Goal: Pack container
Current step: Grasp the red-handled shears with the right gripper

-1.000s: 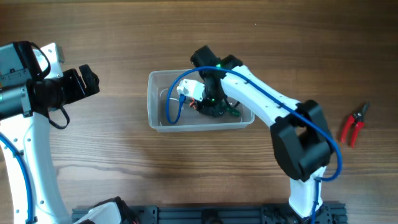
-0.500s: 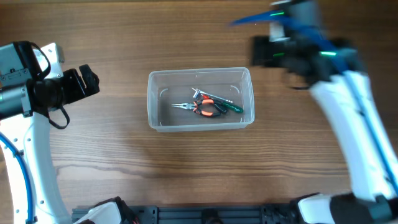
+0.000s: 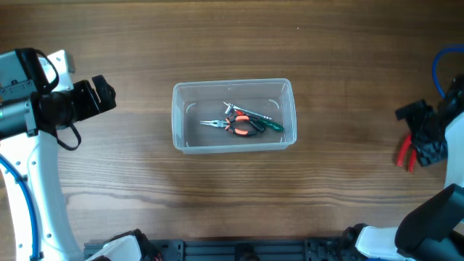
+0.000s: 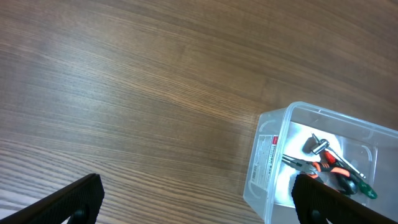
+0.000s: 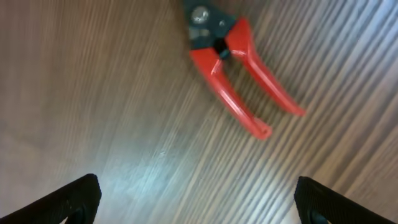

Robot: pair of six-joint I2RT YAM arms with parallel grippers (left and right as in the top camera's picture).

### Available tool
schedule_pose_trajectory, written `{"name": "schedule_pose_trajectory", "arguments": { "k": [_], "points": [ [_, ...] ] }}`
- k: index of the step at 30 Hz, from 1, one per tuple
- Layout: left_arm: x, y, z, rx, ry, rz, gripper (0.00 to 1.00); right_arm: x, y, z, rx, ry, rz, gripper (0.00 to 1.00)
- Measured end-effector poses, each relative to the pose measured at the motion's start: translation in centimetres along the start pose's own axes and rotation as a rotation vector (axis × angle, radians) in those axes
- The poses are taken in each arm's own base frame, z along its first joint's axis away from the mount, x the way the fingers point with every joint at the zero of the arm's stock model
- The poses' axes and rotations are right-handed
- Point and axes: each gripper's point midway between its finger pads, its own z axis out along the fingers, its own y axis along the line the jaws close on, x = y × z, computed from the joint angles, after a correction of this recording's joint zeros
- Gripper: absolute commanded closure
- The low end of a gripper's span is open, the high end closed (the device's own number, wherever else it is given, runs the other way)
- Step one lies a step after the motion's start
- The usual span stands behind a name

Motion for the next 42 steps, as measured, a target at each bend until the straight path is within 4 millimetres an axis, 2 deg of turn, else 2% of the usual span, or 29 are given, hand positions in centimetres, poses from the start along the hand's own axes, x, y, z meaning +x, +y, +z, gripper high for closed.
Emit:
{"name": "schedule_pose_trajectory", "arguments": {
  "k": [3,9,18,20,24,25,26,32,41,42],
  "points": [
    [0.0,0.0,0.0,0.000,0.000,0.000,0.00,-0.3,-0.4,1.5,0.000,0.001,-0.045,0.00],
    [0.2,0.0,0.0,-0.001,0.008,-0.002,0.00,-0.7,0.0,6.2,0.027,0.052,-0.140,0.00],
    [0.2,0.0,0.0,0.000,0.007,-0.002,0.00,-0.9,0.2,9.5,0.035,0.076,-0.220,0.00],
    [0.2,0.0,0.0,0.000,0.007,-0.002,0.00,-0.9,0.2,9.5,0.034,0.076,-0.240,0.01],
    [0.2,0.0,0.0,0.000,0.007,-0.002,0.00,-1.2,0.2,9.6,0.037,0.066,-0.277,0.20],
    [0.2,0.0,0.0,0.000,0.007,-0.002,0.00,-1.2,0.1,9.7,0.040,0.063,-0.279,0.26],
    [0.2,0.0,0.0,0.000,0.007,-0.002,0.00,-1.3,0.1,9.7,0.041,0.061,-0.287,0.37],
    [0.2,0.0,0.0,0.000,0.007,-0.002,0.00,-1.3,0.1,9.7,0.040,0.061,-0.304,0.69],
    [0.2,0.0,0.0,0.000,0.007,-0.002,0.00,-1.3,0.0,9.8,0.040,0.064,-0.298,0.96],
    [0.2,0.0,0.0,0.000,0.007,-0.002,0.00,-1.3,0.0,9.8,0.039,0.065,-0.298,0.96]
  ]
}}
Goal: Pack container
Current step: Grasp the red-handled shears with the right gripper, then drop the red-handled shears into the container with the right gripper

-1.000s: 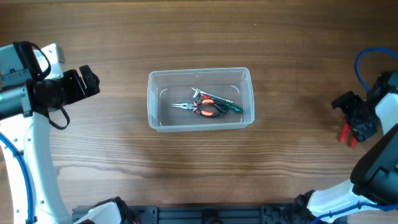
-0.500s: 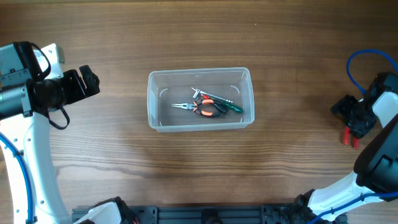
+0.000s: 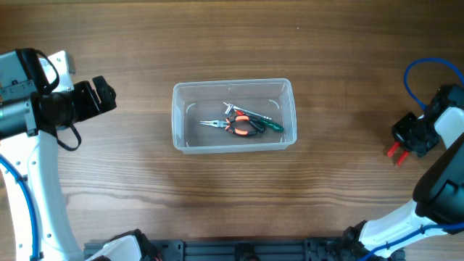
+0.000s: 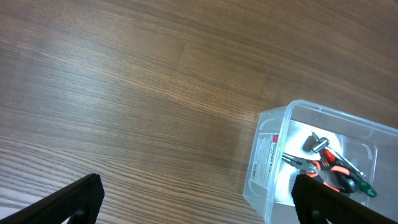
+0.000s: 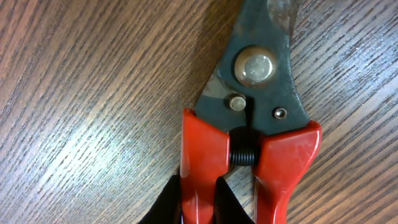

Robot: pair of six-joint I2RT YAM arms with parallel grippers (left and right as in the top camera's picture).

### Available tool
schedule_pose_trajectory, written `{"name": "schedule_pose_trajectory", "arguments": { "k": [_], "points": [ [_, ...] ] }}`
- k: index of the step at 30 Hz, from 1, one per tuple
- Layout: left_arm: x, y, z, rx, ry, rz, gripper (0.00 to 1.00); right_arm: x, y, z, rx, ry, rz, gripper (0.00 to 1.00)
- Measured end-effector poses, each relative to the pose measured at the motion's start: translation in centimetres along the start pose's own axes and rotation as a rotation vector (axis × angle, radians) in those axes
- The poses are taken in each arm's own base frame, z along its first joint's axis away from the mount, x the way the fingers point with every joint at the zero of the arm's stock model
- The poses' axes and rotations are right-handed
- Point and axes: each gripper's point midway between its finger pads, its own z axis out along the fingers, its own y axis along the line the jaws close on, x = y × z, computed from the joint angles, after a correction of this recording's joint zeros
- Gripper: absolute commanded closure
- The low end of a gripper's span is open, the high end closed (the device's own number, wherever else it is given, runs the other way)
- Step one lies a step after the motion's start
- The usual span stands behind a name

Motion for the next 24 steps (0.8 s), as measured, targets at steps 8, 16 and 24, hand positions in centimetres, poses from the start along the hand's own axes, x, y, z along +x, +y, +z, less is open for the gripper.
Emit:
{"name": "schedule_pose_trajectory", "arguments": {
  "k": [8,16,24],
  "points": [
    [0.0,0.0,0.0,0.000,0.000,0.000,0.00,0.7,3.9,-1.1,-0.097,0.013,-0.146,0.95],
    [0.0,0.0,0.0,0.000,0.000,0.000,0.00,10.6,23.0,-17.1,-0.385,-0.274,-1.184,0.96],
    [0.0,0.0,0.0,0.000,0.000,0.000,0.00,28.4,29.9,-17.1,-0.537,-0.330,-2.169,0.96]
  ]
}}
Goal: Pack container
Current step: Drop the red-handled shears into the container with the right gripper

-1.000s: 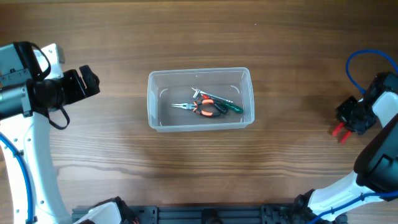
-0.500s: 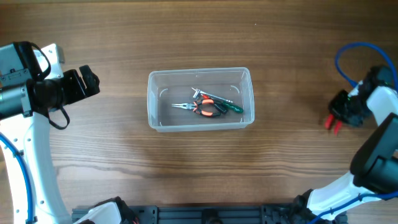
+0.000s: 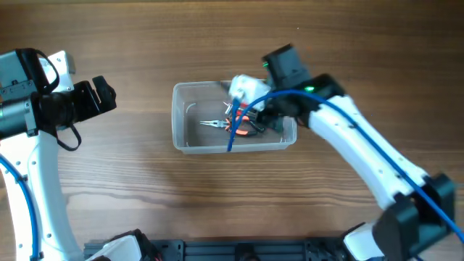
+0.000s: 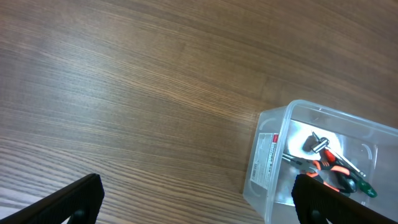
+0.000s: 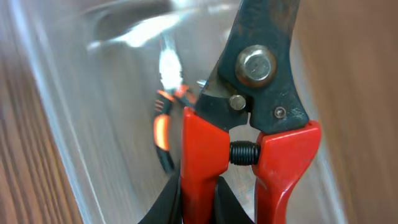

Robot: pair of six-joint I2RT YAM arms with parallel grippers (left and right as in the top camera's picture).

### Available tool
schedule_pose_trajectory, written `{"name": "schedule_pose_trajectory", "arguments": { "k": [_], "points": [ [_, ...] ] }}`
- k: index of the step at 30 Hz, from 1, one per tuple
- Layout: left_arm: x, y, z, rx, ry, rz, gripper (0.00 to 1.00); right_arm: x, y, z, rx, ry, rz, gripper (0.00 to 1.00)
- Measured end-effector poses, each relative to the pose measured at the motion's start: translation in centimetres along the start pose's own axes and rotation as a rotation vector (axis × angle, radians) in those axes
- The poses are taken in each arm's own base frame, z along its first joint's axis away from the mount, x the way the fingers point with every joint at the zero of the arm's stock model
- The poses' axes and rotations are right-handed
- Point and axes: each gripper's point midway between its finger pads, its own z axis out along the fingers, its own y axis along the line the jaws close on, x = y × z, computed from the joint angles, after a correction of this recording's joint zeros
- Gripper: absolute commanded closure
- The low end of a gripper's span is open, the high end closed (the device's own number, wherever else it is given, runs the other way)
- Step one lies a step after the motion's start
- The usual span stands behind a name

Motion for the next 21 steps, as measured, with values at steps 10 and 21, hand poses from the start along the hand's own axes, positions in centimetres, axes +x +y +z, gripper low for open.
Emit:
{"name": "schedule_pose_trajectory", "arguments": {
  "k": [10,21],
  "points": [
    [0.0,0.0,0.0,0.000,0.000,0.000,0.00,3.3,4.0,10.3,-0.264,0.120,-0.062,0.20],
    [-1.0,-0.1,0.0,0.002,-0.039,0.021,0.00,-5.0,-12.0,-13.5,0.507,-0.248,0.403,0.00]
  ]
}}
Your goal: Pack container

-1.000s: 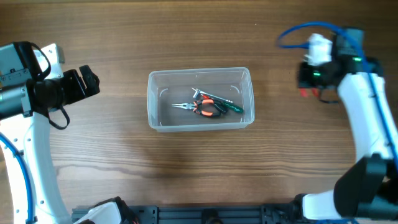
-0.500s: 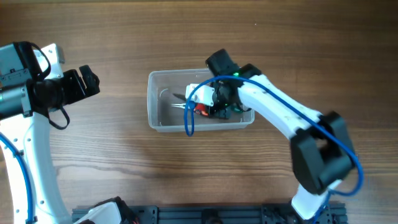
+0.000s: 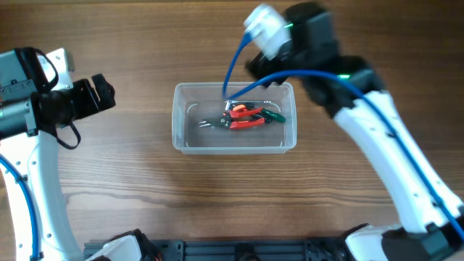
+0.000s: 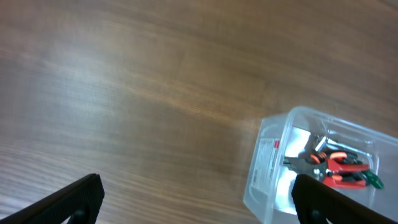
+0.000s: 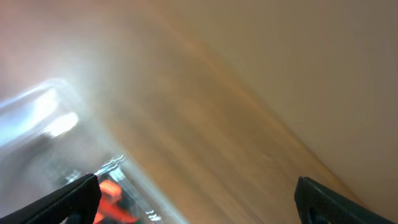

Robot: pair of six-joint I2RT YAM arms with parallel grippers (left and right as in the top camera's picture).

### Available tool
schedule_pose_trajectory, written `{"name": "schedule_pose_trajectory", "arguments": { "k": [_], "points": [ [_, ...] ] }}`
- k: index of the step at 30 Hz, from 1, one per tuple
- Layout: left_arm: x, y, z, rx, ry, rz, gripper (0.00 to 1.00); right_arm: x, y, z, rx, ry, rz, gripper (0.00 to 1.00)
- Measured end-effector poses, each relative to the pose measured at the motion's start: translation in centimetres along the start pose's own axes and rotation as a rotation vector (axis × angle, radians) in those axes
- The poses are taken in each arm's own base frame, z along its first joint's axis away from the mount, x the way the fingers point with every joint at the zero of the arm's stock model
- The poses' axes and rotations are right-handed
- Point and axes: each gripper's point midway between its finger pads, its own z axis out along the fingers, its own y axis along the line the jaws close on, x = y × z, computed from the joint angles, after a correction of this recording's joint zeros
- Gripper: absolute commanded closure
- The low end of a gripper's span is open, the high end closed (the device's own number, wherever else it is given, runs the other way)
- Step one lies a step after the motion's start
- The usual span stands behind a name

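Note:
The clear plastic container (image 3: 232, 85) stands mid-table and shows at the lower right of the left wrist view (image 4: 267, 163). Inside lie red-handled cutters (image 3: 250, 116) on top of orange-handled pliers (image 3: 217, 123), beside a green-handled screwdriver (image 3: 275, 116). My right gripper (image 5: 199, 202) is open and holds nothing. It hangs over the container's far rim (image 5: 56, 106), in a blurred view with a red-orange handle (image 5: 109, 191) just below. My left gripper (image 3: 101, 94) is open over bare wood, well left of the container.
Around the container is bare brown wooden tabletop (image 3: 145, 43). A blue cable (image 3: 235, 61) hangs from my right arm (image 3: 362, 109) over the container's back edge. A white label (image 4: 266, 155) is on the container's short side.
The red cutters have left my right gripper and now lie in the container. That gripper has opened and now points at the container's far rim. The left wrist view has shifted only slightly.
My right gripper was open above the red cutters lying near the table's right edge. Then it was shut on their handles there. Then it held them over the container. Now they lie inside with the other tools, and the gripper is open. My left gripper stayed open at the left.

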Motion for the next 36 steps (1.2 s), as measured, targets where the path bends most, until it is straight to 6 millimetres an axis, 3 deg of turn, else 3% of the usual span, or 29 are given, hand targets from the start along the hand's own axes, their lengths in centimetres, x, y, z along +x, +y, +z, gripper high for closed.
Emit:
{"name": "schedule_pose_trajectory", "arguments": {
  "k": [3,4,5,7,10,11,13,15,18,20,22,25,27,30,36],
  "points": [
    [-3.2,-0.2,-0.2,0.006,-0.132,0.052,0.00,2.8,-9.2,-0.8,0.217,0.008,0.283,0.00],
    [-5.0,-0.4,-0.4,0.010,-0.203,0.072,0.00,3.4,-11.0,-0.8,0.257,-0.003,0.323,0.00],
    [-7.2,-0.9,-1.0,0.025,-0.295,0.101,0.00,4.0,-14.6,-1.5,0.327,-0.044,0.378,0.00],
    [-9.3,-1.3,-1.9,0.032,-0.384,0.126,0.00,5.3,-17.4,-2.4,0.377,-0.052,0.420,0.00],
    [-8.4,-1.9,-1.4,0.029,-0.349,0.155,0.00,9.1,-21.3,-4.3,0.460,-0.007,0.491,0.00],
    [-7.9,-2.7,-1.1,0.031,-0.326,0.175,0.00,11.1,-21.8,-4.8,0.469,0.045,0.522,0.00],
    [-6.7,-5.9,-0.4,0.049,-0.292,0.247,0.00,13.1,-22.4,-5.5,0.485,0.088,0.579,0.00],
    [-5.5,-8.8,0.0,0.072,-0.271,0.320,0.00,13.8,-22.9,-7.1,0.515,0.084,0.619,0.00],
    [-4.1,-11.0,0.0,0.091,-0.263,0.378,0.00,12.6,-22.0,-11.3,0.572,-0.016,0.621,0.00],
    [-2.8,-10.7,-0.9,0.090,-0.289,0.384,0.00,12.6,-19.1,-15.5,0.619,-0.125,0.597,0.00],
    [-1.1,-9.9,-2.2,0.084,-0.344,0.383,0.00,14.6,-16.2,-16.5,0.628,-0.147,0.592,0.00],
    [3.0,-8.3,-1.6,0.081,-0.372,0.382,0.00,19.9,-11.7,-14.9,0.598,-0.098,0.609,0.00],
    [5.6,-7.2,0.2,0.079,-0.378,0.382,0.00,23.2,-8.8,-13.6,0.567,-0.066,0.619,0.00],
    [7.3,-5.8,1.2,0.045,-0.404,0.374,0.00,25.0,-7.1,-13.2,0.570,-0.091,0.612,0.00],
    [7.2,-4.5,1.1,-0.026,-0.426,0.359,0.00,25.0,-6.9,-13.3,0.576,-0.104,0.607,0.00]
  ]
}}
